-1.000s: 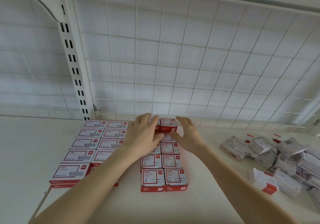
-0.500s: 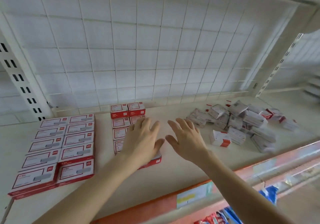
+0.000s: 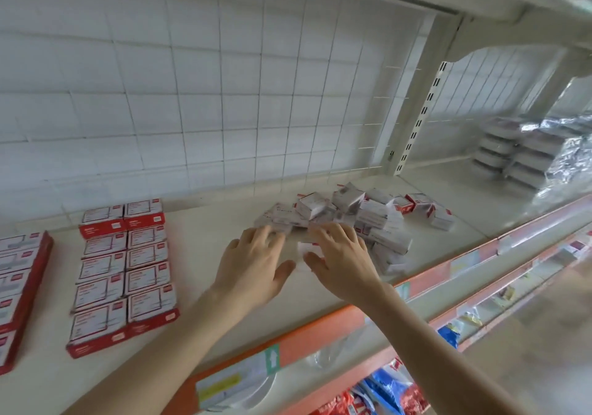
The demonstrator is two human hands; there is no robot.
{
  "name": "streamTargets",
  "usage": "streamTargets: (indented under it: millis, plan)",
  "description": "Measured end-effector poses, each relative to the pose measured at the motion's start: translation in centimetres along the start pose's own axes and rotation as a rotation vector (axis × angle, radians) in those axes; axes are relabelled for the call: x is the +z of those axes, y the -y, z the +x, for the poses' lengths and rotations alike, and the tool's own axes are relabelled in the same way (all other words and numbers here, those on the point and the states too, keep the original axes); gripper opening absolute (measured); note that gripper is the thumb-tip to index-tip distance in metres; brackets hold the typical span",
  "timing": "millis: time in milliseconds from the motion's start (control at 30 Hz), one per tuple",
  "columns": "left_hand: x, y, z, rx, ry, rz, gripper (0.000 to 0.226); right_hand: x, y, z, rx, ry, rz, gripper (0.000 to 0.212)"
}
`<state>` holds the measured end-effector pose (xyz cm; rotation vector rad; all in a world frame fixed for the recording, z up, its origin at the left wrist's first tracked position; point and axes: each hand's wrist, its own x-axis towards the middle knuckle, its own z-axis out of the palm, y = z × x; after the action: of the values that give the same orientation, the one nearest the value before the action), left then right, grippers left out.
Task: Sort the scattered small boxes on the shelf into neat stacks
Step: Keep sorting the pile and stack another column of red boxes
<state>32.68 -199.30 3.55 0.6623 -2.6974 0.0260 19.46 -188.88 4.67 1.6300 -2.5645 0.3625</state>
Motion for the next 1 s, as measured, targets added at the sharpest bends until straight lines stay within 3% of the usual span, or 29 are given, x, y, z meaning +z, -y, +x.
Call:
streamTargets:
  millis: [100, 267, 500, 767, 1000]
  plan:
    - [1.1, -3.2, 2.4, -0.007, -0.012, -0.012, 0.045, -1.3, -4.0, 0.2, 0.017, -0.011, 0.002, 0.045]
    - [2.3, -7.9, 6.4, -0.03, -0.051, -0.029, 0.044, -2.6, -10.3, 0.7, 0.036, -0.093, 0.029, 0.061]
    - [3.7, -13.0, 11.5, -0.016, -0.105, 0.029, 0.038, -2.9, -17.5, 1.8, 0.101, -0.053, 0.02, 0.046]
    - [5.2, -17.1, 16.9, 0.038, -0.073, -0.029, 0.039, -2.3, -24.3, 3.0, 0.273, -0.038, 0.074, 0.039]
    - [6.9, -19.6, 21.6, 0.015, 0.074, 0.028, 0.039, -2.1, -27.3, 5.4, 0.38, -0.033, 0.075, 0.039]
